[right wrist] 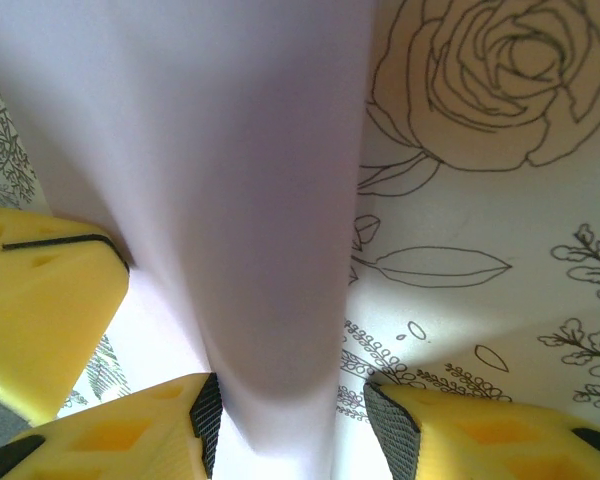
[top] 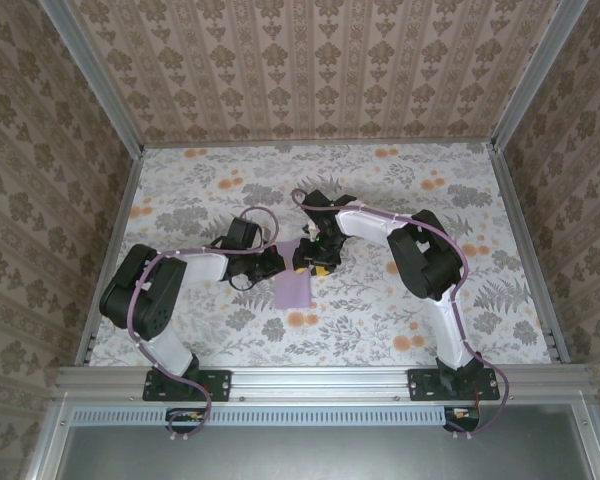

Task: Fold a paper plane with a square sheet of paper (pick it up from the middle)
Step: Fold the square sheet of paper in half at the center of the table.

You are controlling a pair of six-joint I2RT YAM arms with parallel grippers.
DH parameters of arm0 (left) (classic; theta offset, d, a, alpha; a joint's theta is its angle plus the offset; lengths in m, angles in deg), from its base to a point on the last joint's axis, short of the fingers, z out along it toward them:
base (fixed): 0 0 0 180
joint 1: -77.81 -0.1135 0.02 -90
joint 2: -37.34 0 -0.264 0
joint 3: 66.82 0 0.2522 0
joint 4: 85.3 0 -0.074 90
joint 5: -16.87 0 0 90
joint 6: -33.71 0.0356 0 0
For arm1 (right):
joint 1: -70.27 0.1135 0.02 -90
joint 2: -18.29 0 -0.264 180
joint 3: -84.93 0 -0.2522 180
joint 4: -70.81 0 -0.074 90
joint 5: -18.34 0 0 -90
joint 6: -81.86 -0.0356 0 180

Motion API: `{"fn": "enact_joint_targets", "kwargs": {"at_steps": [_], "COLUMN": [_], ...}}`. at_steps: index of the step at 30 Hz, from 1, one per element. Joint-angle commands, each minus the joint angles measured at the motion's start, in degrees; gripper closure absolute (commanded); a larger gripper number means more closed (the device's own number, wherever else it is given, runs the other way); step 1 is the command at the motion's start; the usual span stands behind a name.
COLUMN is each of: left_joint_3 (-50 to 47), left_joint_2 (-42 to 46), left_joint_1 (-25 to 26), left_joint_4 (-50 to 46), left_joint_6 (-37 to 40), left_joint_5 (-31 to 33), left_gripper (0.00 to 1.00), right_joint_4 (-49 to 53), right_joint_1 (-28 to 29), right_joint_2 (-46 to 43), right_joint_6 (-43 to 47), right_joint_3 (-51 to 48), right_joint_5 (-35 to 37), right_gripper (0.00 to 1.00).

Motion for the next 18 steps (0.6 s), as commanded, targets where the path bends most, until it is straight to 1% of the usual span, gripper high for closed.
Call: {"fn": "enact_joint_targets", "kwargs": {"at_steps": [1, 12, 18], "left_joint_3": [1.3, -0.1, -1.0], "left_joint_2": [-0.7, 3.9, 4.9], "left_joint_1": [0.3, 0.2, -0.2], "left_joint_4": [-2.7, 1.3, 1.2], "left_joint_6": [0.1, -0.1, -0.3], "left_joint_5": [0.9, 0.0, 0.7], "left_gripper": [1.0, 1.0, 1.0], "right_joint_4": [0.6, 0.5, 0.9], "right_joint_1": [0.2, 0.4, 0.3], "right_joint_2": [14.0, 14.0, 14.3], "right_joint_6": [1.3, -1.3, -1.0], "right_joint_3": [-6.1, -6.4, -6.2], "right_joint_5": [17.0, 17.7, 18.0], "right_gripper": [0.47, 0.47, 0.48]}}
